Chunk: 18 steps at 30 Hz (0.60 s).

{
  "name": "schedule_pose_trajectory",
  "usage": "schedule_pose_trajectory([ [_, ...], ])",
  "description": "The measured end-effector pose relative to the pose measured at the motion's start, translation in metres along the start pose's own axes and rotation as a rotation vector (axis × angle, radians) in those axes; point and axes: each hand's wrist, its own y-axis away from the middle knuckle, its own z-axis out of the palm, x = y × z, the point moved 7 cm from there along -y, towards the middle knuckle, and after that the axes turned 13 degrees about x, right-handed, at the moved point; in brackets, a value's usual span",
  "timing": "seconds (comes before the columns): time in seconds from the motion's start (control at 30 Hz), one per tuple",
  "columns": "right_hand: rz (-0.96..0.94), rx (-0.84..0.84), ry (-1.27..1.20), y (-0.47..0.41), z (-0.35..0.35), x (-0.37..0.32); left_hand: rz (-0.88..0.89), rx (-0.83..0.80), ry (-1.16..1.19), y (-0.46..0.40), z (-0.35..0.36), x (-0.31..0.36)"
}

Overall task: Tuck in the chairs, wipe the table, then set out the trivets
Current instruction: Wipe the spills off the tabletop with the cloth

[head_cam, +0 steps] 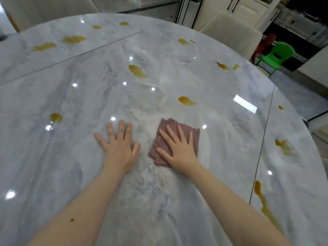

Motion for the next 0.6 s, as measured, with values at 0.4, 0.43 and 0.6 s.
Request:
schedule_pose_trajectory([
  [0.4,0.135,0.012,-0.024,-0.055,0.009,-0.015,-0.005,0.054,-0.002,0.0,-0.004,-0.001],
  [0.43,0.079,0.019,-0.022,-0.054,0.009,-0.03,-0.008,0.051,0.007,-0.001,-0.005,-0.002],
  [0.6,-0.255,0.003,-0.009,0.026,0.002,-0.031,-0.029,0.039,0.043,-0.002,-0.005,-0.004],
])
